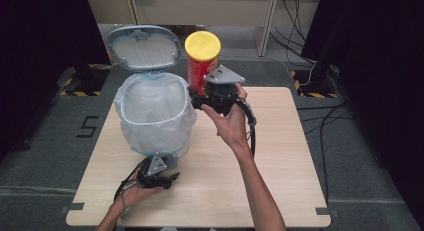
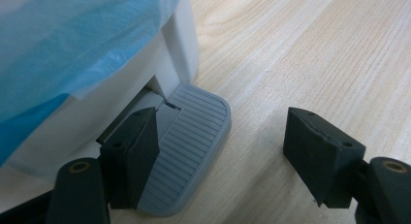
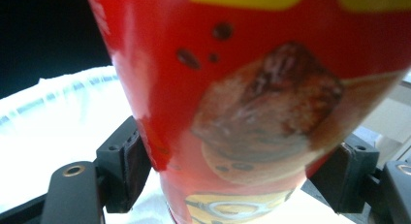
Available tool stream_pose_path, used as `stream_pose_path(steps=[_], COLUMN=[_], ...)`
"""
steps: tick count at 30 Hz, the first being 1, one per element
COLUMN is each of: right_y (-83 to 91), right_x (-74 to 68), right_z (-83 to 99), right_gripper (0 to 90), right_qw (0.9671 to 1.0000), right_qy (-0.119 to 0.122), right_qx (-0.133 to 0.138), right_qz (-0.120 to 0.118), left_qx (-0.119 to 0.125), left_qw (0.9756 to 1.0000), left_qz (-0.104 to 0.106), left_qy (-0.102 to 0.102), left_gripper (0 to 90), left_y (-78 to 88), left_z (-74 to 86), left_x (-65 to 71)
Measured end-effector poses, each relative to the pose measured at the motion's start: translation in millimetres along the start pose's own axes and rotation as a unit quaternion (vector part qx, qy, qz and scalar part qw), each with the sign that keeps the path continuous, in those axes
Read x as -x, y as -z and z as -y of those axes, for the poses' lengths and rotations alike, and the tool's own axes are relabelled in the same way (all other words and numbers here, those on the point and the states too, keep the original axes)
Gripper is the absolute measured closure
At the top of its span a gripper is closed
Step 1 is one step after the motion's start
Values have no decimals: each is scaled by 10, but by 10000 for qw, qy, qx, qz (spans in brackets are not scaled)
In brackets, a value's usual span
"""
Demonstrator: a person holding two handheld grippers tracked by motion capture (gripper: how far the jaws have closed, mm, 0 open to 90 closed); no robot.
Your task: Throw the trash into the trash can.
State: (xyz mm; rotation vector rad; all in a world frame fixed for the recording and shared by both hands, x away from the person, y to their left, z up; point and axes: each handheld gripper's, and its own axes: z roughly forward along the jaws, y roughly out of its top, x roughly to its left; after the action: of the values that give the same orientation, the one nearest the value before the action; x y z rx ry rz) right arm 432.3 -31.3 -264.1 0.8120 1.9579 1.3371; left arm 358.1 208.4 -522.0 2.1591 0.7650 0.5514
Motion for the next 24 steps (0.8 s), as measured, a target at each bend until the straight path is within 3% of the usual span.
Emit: stream_pose_path(steps=[24], right_y=[-369], right_x=[-427], right_z=[-296], right_gripper=[248], right_qw=[9981], right_qy=[194], right_qx=[83], right_qz=[-571], left_qx=[1], left_qw=[10000], left_qz=[31], left_qy=[42], left_gripper=[278], left_y=[-1], left_z=[4], left_x=[3])
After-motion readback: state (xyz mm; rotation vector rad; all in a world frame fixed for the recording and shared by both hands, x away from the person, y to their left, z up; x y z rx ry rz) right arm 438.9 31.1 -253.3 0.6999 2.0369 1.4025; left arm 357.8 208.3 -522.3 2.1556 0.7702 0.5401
